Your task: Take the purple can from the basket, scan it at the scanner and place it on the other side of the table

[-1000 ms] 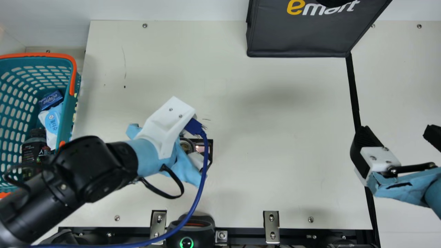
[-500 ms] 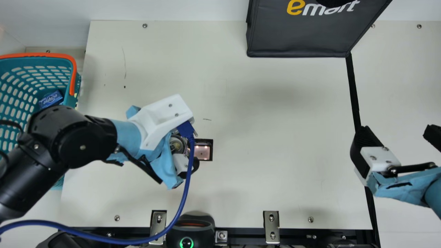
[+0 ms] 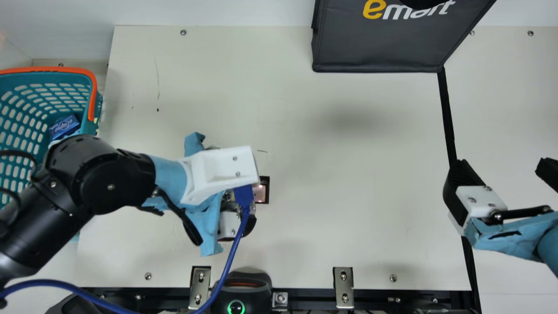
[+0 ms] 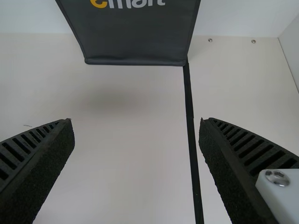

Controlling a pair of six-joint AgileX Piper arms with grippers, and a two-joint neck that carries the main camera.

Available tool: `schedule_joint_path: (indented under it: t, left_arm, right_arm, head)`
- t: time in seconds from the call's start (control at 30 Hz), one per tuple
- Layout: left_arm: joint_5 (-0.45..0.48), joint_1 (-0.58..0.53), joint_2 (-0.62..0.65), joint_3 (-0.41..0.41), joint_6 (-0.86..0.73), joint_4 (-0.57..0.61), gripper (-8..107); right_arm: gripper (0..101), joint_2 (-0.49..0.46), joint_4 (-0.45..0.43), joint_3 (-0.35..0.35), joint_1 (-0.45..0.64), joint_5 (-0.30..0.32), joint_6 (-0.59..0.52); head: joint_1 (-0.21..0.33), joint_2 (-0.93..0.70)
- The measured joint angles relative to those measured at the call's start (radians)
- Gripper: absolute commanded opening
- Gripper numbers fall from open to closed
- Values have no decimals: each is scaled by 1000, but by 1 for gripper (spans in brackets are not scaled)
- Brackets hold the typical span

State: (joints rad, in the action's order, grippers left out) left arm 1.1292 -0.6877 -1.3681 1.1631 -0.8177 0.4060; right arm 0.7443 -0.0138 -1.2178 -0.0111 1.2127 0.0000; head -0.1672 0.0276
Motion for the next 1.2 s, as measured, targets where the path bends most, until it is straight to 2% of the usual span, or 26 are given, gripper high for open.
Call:
schedule_joint_path:
  t: [0.37,1.17,1.2]
  left_arm:
    - [-40,-17,-41,-21,-87,10,-8]
    - [-103,-3,-132,-28,-117,31,-8]
    - [-105,-1,-137,-28,-117,36,-5]
  right_arm:
    - [95,0,0,0,0,0,0]
    - [95,0,0,0,0,0,0]
    - [95,0,0,0,0,0,0]
  head:
    - [0,0]
    - [0,0]
    - [0,0]
